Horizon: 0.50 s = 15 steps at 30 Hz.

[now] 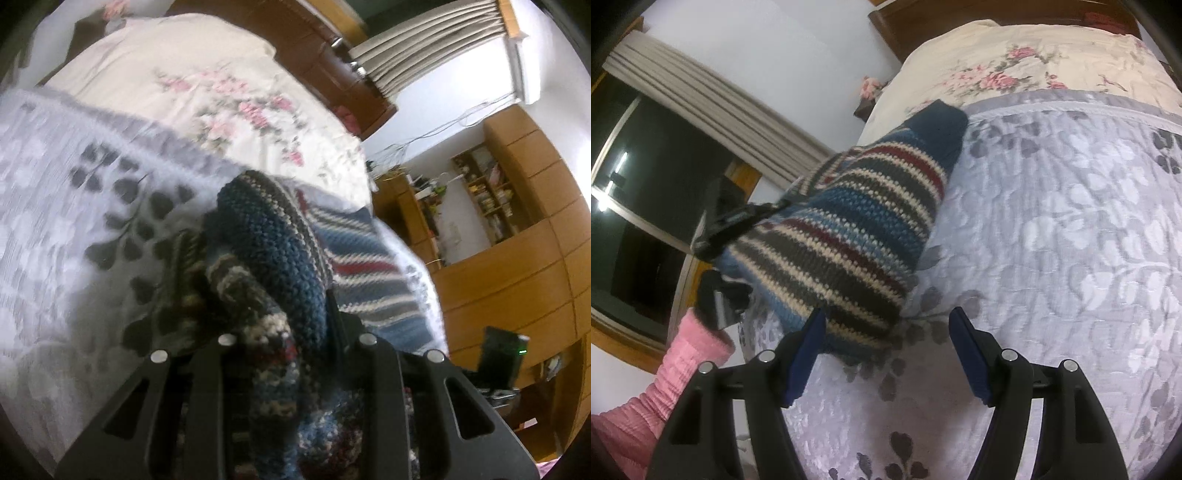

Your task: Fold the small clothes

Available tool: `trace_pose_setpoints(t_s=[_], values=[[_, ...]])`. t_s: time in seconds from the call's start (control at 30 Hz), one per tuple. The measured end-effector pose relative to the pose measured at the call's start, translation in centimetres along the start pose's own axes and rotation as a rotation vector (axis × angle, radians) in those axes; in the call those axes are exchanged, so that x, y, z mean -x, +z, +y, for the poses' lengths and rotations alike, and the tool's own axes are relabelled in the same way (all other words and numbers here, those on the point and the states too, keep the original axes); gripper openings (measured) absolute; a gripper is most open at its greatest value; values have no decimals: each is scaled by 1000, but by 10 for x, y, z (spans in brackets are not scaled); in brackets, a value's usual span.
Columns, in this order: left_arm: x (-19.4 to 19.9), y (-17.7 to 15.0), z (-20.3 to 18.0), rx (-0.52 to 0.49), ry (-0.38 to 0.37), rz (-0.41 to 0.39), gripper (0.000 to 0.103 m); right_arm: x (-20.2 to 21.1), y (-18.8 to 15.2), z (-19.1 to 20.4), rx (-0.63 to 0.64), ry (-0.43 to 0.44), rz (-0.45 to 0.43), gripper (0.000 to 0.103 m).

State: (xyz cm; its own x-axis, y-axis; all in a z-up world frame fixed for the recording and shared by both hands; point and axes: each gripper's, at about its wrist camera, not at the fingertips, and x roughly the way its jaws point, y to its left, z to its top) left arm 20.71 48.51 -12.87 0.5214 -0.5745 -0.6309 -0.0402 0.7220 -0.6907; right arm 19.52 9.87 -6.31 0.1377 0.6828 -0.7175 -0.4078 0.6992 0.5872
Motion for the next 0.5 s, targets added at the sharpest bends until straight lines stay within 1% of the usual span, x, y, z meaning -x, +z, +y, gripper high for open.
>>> trace_pose_setpoints(t_s=[0.03, 0.1, 0.23, 0.33, 0.4, 0.47, 0.5], values=[[-3, -3, 9, 1, 18, 6, 27, -4, 0, 4, 7, -1, 7, 70], [-6, -8, 21, 19, 32, 16, 27, -11, 0, 10, 17, -2, 21, 70], [-1, -15, 33, 41, 19, 10, 29, -21, -2, 21, 30, -5, 43, 70], [6, -14, 29, 41, 40, 22, 36, -23, -4, 27, 32, -4, 47, 70], [14, -15, 26, 40, 54, 37, 44, -22, -5, 32, 31, 4, 38, 70], [26, -19, 23, 47, 53, 45, 51, -23, -5, 36, 42, 5, 29, 72], [35, -23, 23, 52, 49, 42, 52, -23, -6, 40, 52, -3, 28, 75]])
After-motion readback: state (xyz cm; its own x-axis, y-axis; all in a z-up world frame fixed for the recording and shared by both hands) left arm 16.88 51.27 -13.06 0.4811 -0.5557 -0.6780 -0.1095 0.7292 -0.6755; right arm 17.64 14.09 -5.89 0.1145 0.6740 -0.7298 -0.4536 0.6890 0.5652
